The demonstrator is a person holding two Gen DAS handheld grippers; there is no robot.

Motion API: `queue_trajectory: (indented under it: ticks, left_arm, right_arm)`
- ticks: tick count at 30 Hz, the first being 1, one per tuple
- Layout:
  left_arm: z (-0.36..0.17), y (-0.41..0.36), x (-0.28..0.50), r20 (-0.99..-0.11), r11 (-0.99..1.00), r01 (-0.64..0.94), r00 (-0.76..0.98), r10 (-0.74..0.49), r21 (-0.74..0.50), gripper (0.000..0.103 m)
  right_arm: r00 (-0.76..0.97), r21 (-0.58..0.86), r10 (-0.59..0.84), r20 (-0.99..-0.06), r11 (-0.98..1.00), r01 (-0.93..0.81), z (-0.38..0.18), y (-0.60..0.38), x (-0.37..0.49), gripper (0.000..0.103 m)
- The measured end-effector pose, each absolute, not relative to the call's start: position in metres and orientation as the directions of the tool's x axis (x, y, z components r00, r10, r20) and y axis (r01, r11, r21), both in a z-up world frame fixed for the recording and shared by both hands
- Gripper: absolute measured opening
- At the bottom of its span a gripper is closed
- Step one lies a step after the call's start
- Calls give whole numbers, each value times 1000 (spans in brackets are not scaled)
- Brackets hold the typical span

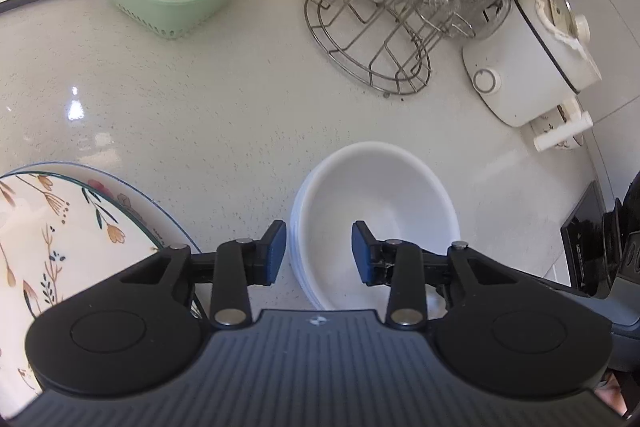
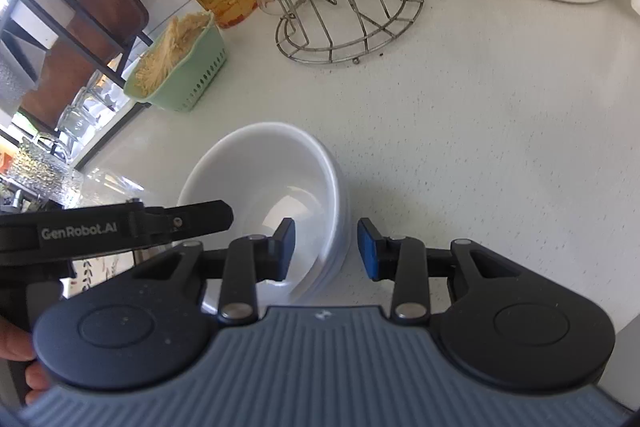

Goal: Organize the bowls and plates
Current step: 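Carry the white bowl with both tools over the floral plate stack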

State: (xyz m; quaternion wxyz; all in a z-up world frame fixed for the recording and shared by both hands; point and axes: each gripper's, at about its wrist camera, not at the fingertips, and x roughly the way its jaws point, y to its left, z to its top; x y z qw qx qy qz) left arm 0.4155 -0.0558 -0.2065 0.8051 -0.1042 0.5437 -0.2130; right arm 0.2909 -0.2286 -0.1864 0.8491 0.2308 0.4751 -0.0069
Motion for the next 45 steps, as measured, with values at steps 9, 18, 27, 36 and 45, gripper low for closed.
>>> queue_trajectory:
  ticks: [9,18,27,36,45]
  left_arm:
    - [-211,-59,418,-845,892,240,300,-443,-383,32]
    - [-206,-72,413,-855,901,264,309,-417,-344,32]
    - [-183,-79,396,-841,899,313,353,-409,-305,32]
    - [-163,-72,385,-839,886,335,334,-429,-320,32]
    - [-142,-54,372,-845,888,323,321,-428,-327,32]
  right_arm:
    - [573,403,197,-796,878,257,-192,-229,288,24]
    - [604,407,179,-777,875,264,-188,-234,284,23]
    - [627,424,176,-759,865,270,-172,-237,269,23]
    - [650,432,152,-744,853,295,-152,-232,250,24]
    - [672,432,148,-725,858,278,-126,-218,240,24]
